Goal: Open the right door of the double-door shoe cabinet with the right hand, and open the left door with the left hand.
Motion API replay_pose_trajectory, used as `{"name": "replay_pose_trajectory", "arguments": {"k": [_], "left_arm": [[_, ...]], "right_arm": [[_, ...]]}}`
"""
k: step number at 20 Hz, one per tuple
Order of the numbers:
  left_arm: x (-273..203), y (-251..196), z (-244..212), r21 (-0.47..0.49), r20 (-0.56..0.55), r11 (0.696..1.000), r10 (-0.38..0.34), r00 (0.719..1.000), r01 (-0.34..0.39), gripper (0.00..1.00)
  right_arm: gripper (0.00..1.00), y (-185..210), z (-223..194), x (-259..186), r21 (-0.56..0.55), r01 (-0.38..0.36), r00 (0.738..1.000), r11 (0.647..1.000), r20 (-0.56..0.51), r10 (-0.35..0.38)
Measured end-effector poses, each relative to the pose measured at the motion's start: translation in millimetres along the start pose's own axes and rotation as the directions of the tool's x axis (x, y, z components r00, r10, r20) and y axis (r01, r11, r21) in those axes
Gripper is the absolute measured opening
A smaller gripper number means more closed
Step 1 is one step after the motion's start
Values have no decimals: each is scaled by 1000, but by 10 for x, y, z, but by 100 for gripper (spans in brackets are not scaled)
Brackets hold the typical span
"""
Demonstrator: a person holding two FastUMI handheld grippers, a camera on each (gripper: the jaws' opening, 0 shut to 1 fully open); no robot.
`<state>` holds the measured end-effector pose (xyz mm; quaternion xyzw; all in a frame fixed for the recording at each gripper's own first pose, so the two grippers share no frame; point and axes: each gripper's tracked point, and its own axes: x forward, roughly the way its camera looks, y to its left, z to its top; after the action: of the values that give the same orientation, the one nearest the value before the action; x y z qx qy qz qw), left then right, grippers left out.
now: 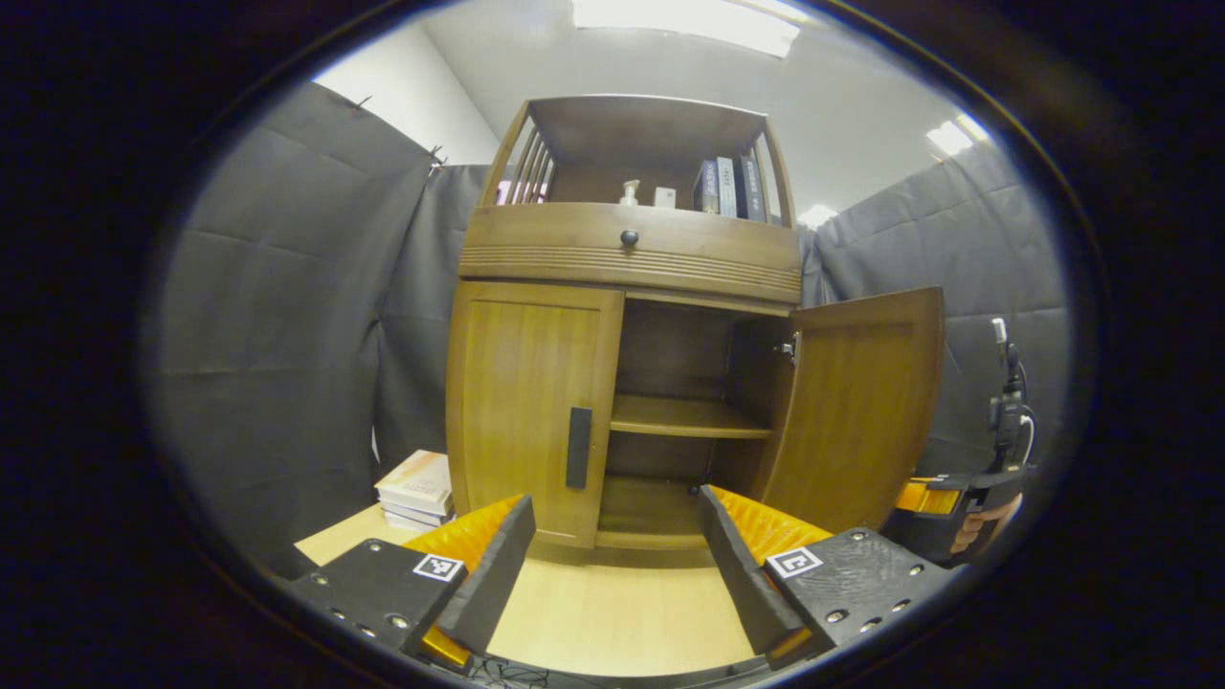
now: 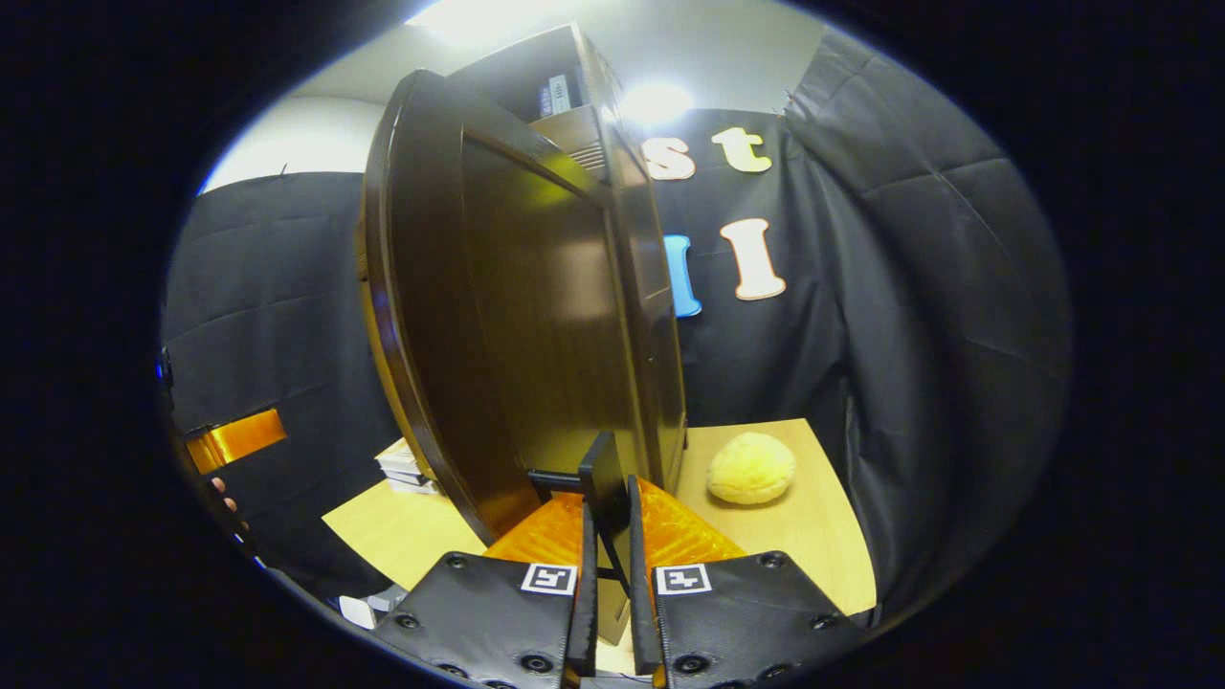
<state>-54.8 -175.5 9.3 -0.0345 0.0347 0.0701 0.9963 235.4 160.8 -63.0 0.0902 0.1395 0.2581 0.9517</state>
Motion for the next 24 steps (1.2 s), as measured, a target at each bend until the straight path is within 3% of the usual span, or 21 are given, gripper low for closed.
{"name": "replay_pose_trajectory", "arguments": {"k": [1, 2, 3, 7, 8, 10, 16, 19, 23, 24], "left_arm": [[21, 40, 25, 1, 0, 1000, -5, 1000, 5, 100], [41, 71, 46, -1, -1, 1000, -17, 1000, 17, 100], [84, 121, 47, -7, -2, 999, -34, 999, 34, 100], [175, 368, 21, -23, -17, 999, -50, 999, 49, 100], [198, 435, 24, -18, -21, 999, -51, 998, 51, 100], [227, 612, -5, -1, -29, 998, -57, 998, 57, 100], [506, 1036, 2, -22, -47, 996, -83, 995, 82, 100], [630, 1271, -82, -31, -51, 994, -106, 993, 104, 100], [842, 1528, -67, 12, -49, 993, -117, 992, 117, 100], [907, 1554, -49, 22, -50, 993, -119, 992, 120, 100]], "right_arm": [[14, 22, -14, -16, 18, -2, 1000, 1000, -7, 2], [8, 52, -22, -29, 30, -5, 1000, 1000, -14, 5], [12, 59, -9, -42, 28, 6, 1000, 1000, -12, -5], [7, -42, -8, -58, 20, 81, 997, 996, -11, -81], [12, -58, -9, -91, 27, 101, 995, 995, -14, -100], [11, -51, -67, -185, 56, 139, 990, 989, -27, -137], [10, -80, -207, -544, 46, 330, 944, 943, -28, -329], [9, 323, -365, -779, -6, 362, 932, 932, -27, -362], [9, 992, -337, -674, -1, 313, 950, 950, -11, -313], [1, 1121, -304, -593, 5, 299, 954, 954, -3, -299]]}}
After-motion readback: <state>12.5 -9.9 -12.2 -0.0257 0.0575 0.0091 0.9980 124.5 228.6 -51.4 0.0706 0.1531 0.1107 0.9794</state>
